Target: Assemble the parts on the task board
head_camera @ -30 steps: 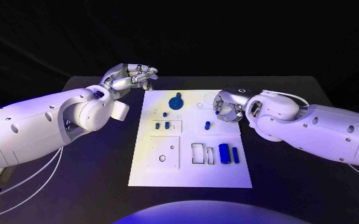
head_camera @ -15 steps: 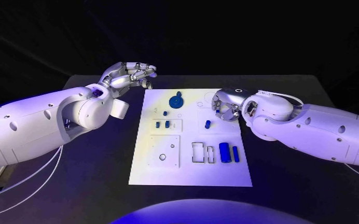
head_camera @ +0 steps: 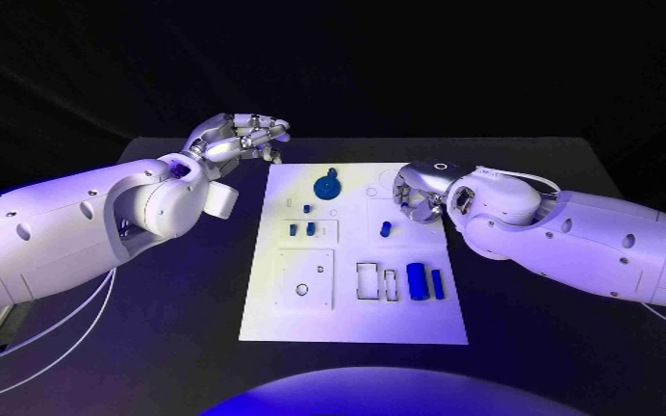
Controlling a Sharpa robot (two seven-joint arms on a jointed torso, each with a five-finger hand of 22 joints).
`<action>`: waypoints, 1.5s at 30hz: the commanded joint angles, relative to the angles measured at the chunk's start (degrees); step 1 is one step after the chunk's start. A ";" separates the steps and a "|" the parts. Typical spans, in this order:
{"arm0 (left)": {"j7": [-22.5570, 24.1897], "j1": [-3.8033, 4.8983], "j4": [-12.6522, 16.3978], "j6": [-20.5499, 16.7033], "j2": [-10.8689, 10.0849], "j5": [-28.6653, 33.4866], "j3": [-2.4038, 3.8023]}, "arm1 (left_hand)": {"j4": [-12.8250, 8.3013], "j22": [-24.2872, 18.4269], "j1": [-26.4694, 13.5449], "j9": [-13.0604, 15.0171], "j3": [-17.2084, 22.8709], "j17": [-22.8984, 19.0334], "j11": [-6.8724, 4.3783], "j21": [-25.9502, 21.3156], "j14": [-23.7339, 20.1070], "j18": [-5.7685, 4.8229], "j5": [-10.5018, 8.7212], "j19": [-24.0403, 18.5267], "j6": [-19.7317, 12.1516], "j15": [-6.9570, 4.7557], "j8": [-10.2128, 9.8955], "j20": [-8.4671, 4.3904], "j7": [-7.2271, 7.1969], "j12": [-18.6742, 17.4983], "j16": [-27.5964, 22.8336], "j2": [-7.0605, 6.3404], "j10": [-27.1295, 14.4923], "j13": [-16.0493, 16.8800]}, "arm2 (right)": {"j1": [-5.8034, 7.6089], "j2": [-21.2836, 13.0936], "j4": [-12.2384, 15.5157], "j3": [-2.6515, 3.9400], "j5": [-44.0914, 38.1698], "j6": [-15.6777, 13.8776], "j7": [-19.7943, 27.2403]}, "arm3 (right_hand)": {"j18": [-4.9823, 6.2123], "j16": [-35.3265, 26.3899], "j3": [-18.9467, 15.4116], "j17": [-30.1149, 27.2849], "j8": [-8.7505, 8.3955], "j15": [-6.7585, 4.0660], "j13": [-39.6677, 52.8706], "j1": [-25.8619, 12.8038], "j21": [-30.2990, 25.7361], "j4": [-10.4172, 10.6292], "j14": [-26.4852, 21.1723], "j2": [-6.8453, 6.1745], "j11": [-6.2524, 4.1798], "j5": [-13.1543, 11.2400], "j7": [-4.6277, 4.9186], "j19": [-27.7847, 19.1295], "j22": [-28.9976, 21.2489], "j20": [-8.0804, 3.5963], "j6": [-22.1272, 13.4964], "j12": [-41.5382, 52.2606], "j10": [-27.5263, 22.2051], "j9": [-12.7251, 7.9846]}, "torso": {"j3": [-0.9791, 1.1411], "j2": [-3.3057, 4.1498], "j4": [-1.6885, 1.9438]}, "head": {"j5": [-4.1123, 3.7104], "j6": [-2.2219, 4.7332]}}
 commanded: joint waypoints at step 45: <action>-1.27 0.04 -0.24 0.61 -0.50 0.19 0.04 | -0.07 -0.43 0.07 -0.18 1.21 -0.48 0.46 -0.55 0.26 0.61 0.39 0.38 -1.21 -0.10 0.30 -0.16 0.43 0.16 -0.56 -0.85 -0.65 -0.33 | -1.28 -0.27 0.32 -0.39 -3.39 -3.00 -3.13 | -0.88 0.55 1.70 2.29 1.92 -1.21 1.05 -1.43 3.08 -2.00 3.18 3.66 -0.93 -0.45 -0.91 2.70 12.77 -1.18 2.16 -2.11 4.29 3.01 | -0.05 -0.02 0.06 | -0.13 -0.38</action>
